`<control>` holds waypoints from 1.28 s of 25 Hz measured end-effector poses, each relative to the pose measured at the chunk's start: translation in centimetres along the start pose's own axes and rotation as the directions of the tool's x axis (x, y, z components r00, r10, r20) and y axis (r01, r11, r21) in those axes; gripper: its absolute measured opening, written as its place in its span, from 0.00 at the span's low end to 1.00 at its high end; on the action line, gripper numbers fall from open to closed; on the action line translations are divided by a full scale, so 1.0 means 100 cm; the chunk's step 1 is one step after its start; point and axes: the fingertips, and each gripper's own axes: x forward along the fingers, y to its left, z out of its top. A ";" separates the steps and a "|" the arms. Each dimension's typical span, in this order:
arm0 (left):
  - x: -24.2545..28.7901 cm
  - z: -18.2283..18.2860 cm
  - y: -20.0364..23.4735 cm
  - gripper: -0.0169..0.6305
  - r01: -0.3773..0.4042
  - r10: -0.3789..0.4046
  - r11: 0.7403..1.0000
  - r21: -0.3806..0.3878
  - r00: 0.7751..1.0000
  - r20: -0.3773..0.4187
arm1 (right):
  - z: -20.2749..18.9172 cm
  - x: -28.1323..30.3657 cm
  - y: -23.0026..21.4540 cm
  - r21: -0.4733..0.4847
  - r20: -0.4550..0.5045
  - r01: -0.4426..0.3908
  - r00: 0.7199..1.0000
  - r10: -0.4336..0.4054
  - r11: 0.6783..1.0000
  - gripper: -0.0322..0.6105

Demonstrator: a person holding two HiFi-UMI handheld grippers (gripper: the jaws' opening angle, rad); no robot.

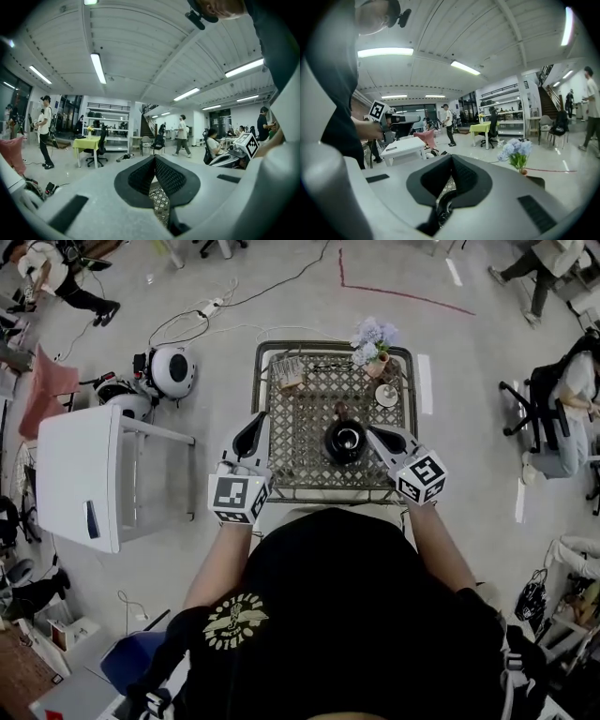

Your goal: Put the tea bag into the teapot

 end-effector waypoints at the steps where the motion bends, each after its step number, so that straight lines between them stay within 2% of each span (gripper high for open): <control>1: 0.003 -0.001 -0.004 0.02 0.013 -0.013 1.000 0.000 1.000 -0.002 | 0.002 -0.006 -0.006 0.009 0.012 0.024 1.000 -0.024 1.000 0.06; 9: 0.035 0.010 -0.038 0.02 0.129 -0.130 0.991 0.020 0.991 0.032 | 0.010 -0.079 -0.048 0.058 0.067 0.214 0.974 -0.218 0.975 0.06; 13: 0.049 0.011 -0.063 0.02 0.185 -0.186 0.982 0.029 0.982 0.030 | 0.015 -0.106 -0.055 0.051 0.082 0.264 0.960 -0.267 0.963 0.06; 21: 0.050 0.021 -0.081 0.02 0.198 -0.199 0.980 0.025 0.979 0.044 | 0.038 -0.133 -0.043 0.001 0.113 0.259 0.960 -0.258 0.966 0.06; 32: 0.014 0.037 -0.100 0.02 0.057 -0.058 0.998 0.031 0.998 0.038 | 0.043 -0.168 -0.032 -0.004 0.140 0.164 0.977 -0.162 0.986 0.06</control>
